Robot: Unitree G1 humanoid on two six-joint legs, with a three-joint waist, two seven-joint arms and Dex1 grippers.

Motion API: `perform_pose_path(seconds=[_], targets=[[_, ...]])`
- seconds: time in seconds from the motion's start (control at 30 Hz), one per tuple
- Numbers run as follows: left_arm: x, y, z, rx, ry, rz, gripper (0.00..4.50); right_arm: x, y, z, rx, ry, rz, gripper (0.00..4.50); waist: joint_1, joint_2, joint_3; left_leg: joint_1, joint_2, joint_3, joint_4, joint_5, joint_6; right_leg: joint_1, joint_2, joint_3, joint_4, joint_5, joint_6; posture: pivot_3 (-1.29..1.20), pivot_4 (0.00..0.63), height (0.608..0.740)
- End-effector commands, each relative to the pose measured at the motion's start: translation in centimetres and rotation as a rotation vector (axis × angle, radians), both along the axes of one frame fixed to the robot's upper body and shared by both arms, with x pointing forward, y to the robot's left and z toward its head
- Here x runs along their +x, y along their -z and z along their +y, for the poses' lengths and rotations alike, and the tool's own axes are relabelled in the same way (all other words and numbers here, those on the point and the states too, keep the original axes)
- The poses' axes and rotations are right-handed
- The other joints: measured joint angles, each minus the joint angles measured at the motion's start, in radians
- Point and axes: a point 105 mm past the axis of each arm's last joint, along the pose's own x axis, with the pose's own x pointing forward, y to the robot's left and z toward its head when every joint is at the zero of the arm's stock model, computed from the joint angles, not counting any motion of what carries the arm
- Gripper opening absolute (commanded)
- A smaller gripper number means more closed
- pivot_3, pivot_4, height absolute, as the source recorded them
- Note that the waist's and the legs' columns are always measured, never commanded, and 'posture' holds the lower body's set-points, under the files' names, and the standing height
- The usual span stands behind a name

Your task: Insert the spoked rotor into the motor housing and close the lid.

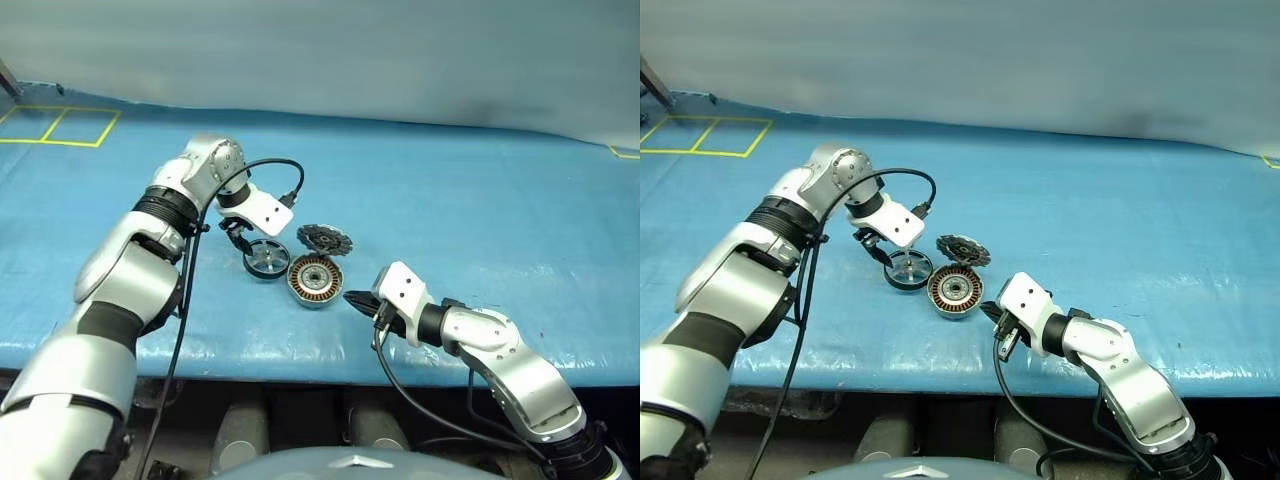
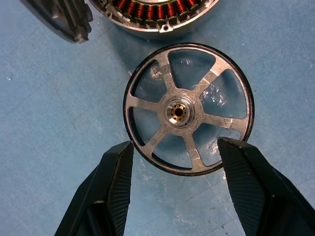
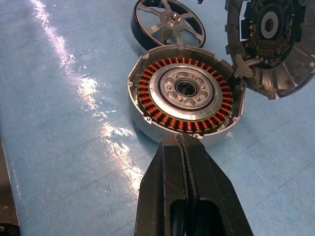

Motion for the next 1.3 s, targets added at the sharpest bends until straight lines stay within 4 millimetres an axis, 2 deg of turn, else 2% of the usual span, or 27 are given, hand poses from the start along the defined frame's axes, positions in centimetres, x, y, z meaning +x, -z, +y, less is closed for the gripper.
perform_pose_path(seconds=[0.03,0.5,0.57,0.67,0.9,1.03,1.17,1.27,1.3], targets=[[0.4,-0.8,-0.5,0.02,0.033,-0.039,2.95,-0.3,-1.0,0.2,0.015,-0.003,-0.041,0.0,0.0,0.0,0.0,0.0,0.0,0.0,0.0,0.0,0.0,0.0,0.0,0.0,0.0,0.0,0.0,0.0,0.15,0.74],[0.1,1.1,0.2,0.06,0.044,-0.02,2.95,-0.2,-1.0,0.6,0.039,0.006,-0.039,0.0,0.001,0.0,0.0,0.0,0.0,0.0,0.001,0.0,0.0,0.0,0.0,0.0,0.0,0.0,0.001,0.0,0.15,0.74],[0.0,1.3,0.2,0.056,0.044,-0.016,2.56,-0.2,-1.0,0.6,0.039,0.005,-0.039,0.0,0.001,0.0,0.0,0.0,0.0,0.0,0.001,0.0,0.0,0.0,0.0,0.0,0.0,0.0,0.001,0.0,0.15,0.74],[0.0,1.5,0.1,0.042,0.041,-0.025,1.71,-0.1,-1.1,0.7,0.038,0.003,-0.043,0.0,0.0,0.0,0.0,0.0,0.0,0.0,0.001,0.0,0.0,0.0,0.0,0.0,0.001,0.0,0.001,0.0,0.15,0.74],[-0.2,2.1,0.4,0.034,0.039,-0.016,1.71,-0.1,-1.1,0.6,0.037,0.004,-0.048,0.0,0.001,0.0,0.0,0.0,0.0,0.0,0.001,0.0,0.0,0.0,0.0,0.0,0.001,0.001,0.001,0.0,0.15,0.74],[0.2,1.8,0.3,-0.037,0.004,-0.039,1.71,0.0,-1.2,0.6,0.037,0.006,-0.051,0.0,0.001,0.0,0.0,0.0,0.0,0.0,0.001,0.0,0.0,0.0,0.0,0.0,0.001,0.001,0.001,0.0,0.15,0.74],[0.0,2.1,1.1,-0.057,-0.023,-0.032,1.71,0.1,-1.2,0.7,0.039,0.008,-0.056,0.0,0.0,0.0,0.0,0.0,0.0,0.0,0.002,0.0,0.0,0.0,0.0,0.0,0.001,0.003,0.004,0.0,0.15,0.74],[-0.3,2.3,1.6,-0.076,-0.042,-0.014,1.19,0.2,-1.1,0.8,0.041,0.006,-0.057,0.0,-0.002,0.0,0.0,0.001,0.0,0.0,0.002,0.0,0.0,0.001,0.0,0.0,0.001,0.002,0.004,0.0,0.15,0.74],[-0.1,2.3,1.6,-0.097,-0.047,-0.032,1.18,0.3,-1.1,0.8,0.042,0.006,-0.057,0.0,-0.002,0.0,0.0,0.001,0.0,0.0,0.002,0.0,0.0,0.001,0.0,0.0,0.002,0.002,0.004,0.0,0.15,0.74]])
